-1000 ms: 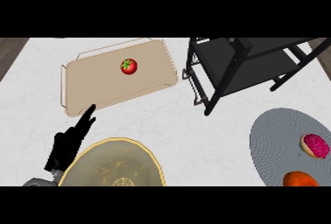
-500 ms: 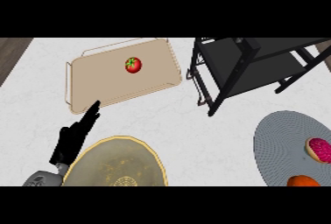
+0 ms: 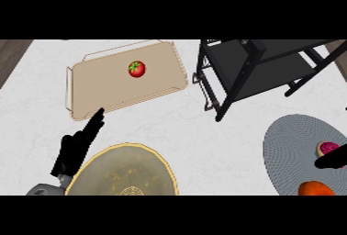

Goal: Pick the cupcake from the placemat and place it in the tiered shelf

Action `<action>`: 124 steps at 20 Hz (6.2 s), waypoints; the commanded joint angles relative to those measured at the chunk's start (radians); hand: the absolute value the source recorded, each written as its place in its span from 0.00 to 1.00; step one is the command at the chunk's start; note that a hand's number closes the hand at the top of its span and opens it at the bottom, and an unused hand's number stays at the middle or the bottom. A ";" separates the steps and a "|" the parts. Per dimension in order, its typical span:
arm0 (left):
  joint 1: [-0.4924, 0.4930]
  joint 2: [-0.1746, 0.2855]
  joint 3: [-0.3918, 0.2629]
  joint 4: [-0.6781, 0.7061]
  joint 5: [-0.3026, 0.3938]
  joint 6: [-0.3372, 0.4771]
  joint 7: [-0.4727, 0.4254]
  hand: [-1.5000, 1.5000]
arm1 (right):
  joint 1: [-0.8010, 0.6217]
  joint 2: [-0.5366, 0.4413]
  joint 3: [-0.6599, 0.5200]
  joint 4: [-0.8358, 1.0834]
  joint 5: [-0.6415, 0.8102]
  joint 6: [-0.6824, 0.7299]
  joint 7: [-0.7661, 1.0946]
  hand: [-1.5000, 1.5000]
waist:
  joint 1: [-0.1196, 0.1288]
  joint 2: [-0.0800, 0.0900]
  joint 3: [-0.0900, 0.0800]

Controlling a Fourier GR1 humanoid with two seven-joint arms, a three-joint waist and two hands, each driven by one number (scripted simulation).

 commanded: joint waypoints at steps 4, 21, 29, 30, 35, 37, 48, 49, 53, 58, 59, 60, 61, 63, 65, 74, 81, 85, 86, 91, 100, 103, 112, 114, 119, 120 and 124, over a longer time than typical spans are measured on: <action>0.075 -0.019 -0.002 -0.064 -0.047 0.028 -0.005 0.50 | -0.018 0.096 0.046 0.017 0.083 0.028 0.154 0.00 | -0.014 -0.004 0.000; 0.030 -0.053 0.078 0.034 -0.065 -0.061 -0.020 0.50 | -0.038 0.184 -0.001 0.143 0.263 0.106 0.104 0.00 | -0.018 -0.002 0.000; 0.044 -0.066 0.103 -0.039 -0.096 -0.070 0.014 0.50 | -0.016 0.170 -0.088 0.233 0.312 0.151 -0.031 0.00 | -0.020 -0.003 0.000; -0.001 -0.113 0.095 0.010 -0.120 -0.044 0.023 0.50 | -0.040 0.220 -0.088 0.285 0.330 0.129 -0.057 0.00 | -0.020 -0.002 0.000; 0.063 -0.122 0.105 -0.040 -0.142 -0.074 0.004 0.50 | -0.027 0.279 -0.110 0.314 0.410 0.110 -0.087 0.00 | -0.018 -0.003 0.000; -0.011 -0.149 0.112 0.086 -0.163 -0.057 -0.049 0.50 | -0.137 0.256 -0.133 0.450 0.393 0.152 -0.139 1.00 | -0.017 0.000 0.000; -0.030 -0.164 0.137 0.017 -0.178 -0.082 0.067 0.50 | -0.062 0.324 -0.116 0.476 0.553 -0.003 -0.321 1.00 | -0.021 -0.001 0.000; -0.001 -0.135 0.175 0.062 -0.158 -0.118 -0.022 0.50 | -0.013 0.300 -0.131 0.379 0.548 0.030 -0.285 1.00 | -0.024 -0.002 0.000; 0.065 -0.146 0.143 -0.052 -0.186 -0.106 0.027 0.50 | -0.023 0.284 -0.169 0.292 0.576 0.042 -0.231 1.00 | -0.021 -0.004 0.000; 0.027 -0.141 0.158 -0.022 -0.158 -0.129 0.030 0.50 | -0.020 0.233 -0.048 0.191 0.499 0.118 -0.602 1.00 | -0.027 -0.009 0.002; 0.023 -0.133 0.172 0.009 -0.161 -0.124 0.019 0.50 | -0.040 0.204 -0.042 0.151 0.461 0.152 -0.688 1.00 | -0.032 -0.009 0.001; 0.038 -0.130 0.174 -0.001 -0.157 -0.129 0.007 0.50 | -0.041 0.188 -0.010 0.131 0.452 0.179 -0.760 1.00 | -0.022 -0.010 0.001; 0.059 -0.111 0.173 -0.035 -0.148 -0.149 0.019 0.50 | -0.028 0.165 -0.055 0.111 0.419 0.152 -0.819 1.00 | -0.025 -0.012 0.002; 0.049 -0.114 0.181 -0.069 -0.143 -0.137 0.065 0.50 | 0.024 0.110 -0.113 0.056 0.370 0.156 -0.904 1.00 | -0.038 -0.011 0.002; 0.023 -0.126 0.184 -0.006 -0.169 -0.118 0.018 0.50 | 0.004 0.045 -0.209 0.018 0.326 0.185 -0.922 1.00 | -0.040 -0.006 0.000; 0.022 -0.132 0.186 -0.005 -0.170 -0.124 0.029 0.50 | -0.098 0.073 -0.485 -0.162 0.065 0.203 -0.843 1.00 | -0.038 -0.008 -0.001; 0.012 -0.161 0.184 0.089 -0.203 -0.125 -0.060 0.50 | -0.336 0.001 -0.526 -0.052 0.022 0.282 -0.714 1.00 | -0.015 -0.001 -0.001; 0.026 -0.161 0.171 0.029 -0.195 -0.148 -0.024 0.50 | -0.546 0.006 -0.403 0.129 0.142 0.222 -0.689 1.00 | 0.003 0.002 -0.001; 0.006 -0.156 0.164 -0.060 -0.191 -0.145 0.078 0.50 | -0.593 0.033 -0.367 0.130 0.162 0.206 -0.642 1.00 | 0.007 0.001 0.000; 0.036 -0.155 0.168 -0.004 -0.210 -0.149 -0.020 0.50 | -0.766 0.122 -0.289 0.393 0.264 0.115 -0.703 1.00 | 0.017 0.005 0.000; 0.034 -0.166 0.173 -0.046 -0.205 -0.153 0.029 0.50 | -0.989 0.188 -0.215 0.789 0.385 0.085 -0.920 1.00 | 0.019 0.006 0.000; 0.031 -0.202 0.152 -0.004 -0.232 -0.127 -0.007 0.50 | -1.014 0.226 -0.211 0.917 0.422 0.021 -0.987 1.00 | 0.023 0.011 0.000; 0.015 -0.175 0.160 -0.029 -0.218 -0.162 0.019 0.50 | -1.044 0.362 -0.287 1.031 0.331 0.080 -0.962 1.00 | 0.037 0.015 0.002; -0.009 -0.193 0.156 -0.009 -0.220 -0.151 0.020 0.50 | -1.070 0.382 -0.432 1.082 0.192 0.134 -0.887 0.00 | 0.042 0.024 0.005; -0.020 -0.185 0.150 -0.027 -0.218 -0.168 0.031 0.50 | -1.088 0.408 -0.595 1.156 0.058 0.122 -0.878 0.00 | 0.055 0.023 0.004; -0.014 -0.201 0.141 0.009 -0.236 -0.149 0.009 0.50 | -1.088 0.425 -0.615 1.156 0.038 0.106 -0.913 0.00 | 0.051 0.028 0.003; 0.026 -0.172 0.167 -0.037 -0.209 -0.169 0.027 0.50 | -1.090 0.416 -0.682 1.165 0.001 0.016 -0.981 0.00 | 0.037 0.013 0.002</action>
